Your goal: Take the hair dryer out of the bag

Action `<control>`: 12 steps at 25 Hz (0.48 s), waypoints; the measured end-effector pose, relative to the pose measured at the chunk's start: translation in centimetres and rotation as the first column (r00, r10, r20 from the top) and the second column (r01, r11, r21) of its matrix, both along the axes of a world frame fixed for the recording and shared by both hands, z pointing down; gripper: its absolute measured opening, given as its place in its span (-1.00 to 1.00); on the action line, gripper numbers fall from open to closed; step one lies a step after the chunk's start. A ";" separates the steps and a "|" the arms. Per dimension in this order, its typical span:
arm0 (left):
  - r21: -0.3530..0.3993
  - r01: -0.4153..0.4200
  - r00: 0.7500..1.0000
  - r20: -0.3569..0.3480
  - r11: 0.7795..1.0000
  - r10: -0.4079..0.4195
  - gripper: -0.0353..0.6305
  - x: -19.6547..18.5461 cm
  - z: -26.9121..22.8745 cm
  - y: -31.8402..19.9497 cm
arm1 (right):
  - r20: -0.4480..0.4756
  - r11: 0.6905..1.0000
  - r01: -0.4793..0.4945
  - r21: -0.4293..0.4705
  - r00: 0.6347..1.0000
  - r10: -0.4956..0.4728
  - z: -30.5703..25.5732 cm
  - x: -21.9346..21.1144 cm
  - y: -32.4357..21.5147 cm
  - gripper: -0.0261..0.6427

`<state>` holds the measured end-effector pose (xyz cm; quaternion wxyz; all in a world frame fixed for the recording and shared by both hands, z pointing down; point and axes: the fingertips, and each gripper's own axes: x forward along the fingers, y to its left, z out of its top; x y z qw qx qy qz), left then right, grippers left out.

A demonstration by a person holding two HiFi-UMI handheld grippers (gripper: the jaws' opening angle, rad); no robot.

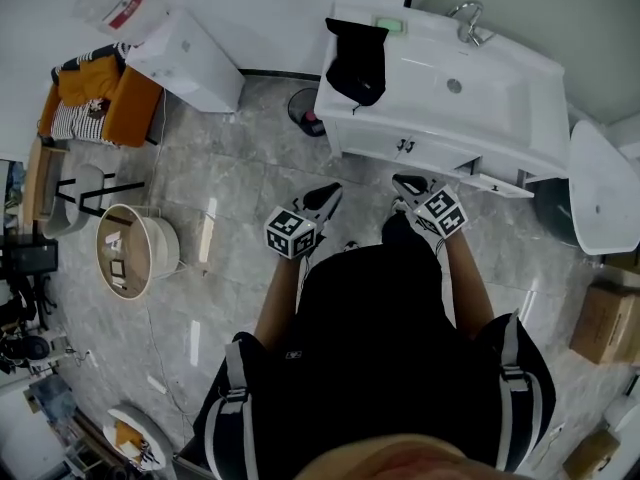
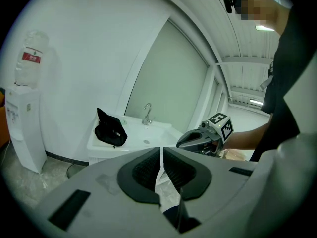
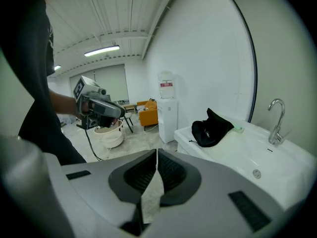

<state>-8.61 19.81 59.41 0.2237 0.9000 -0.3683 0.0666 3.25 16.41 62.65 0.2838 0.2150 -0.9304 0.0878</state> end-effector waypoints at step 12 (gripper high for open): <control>-0.040 0.082 0.996 0.043 0.996 -0.080 -0.81 2.9 0.0 -6.0 | 0.024 0.997 0.071 -0.029 0.997 -0.070 0.6 2.9 -7.6 -0.72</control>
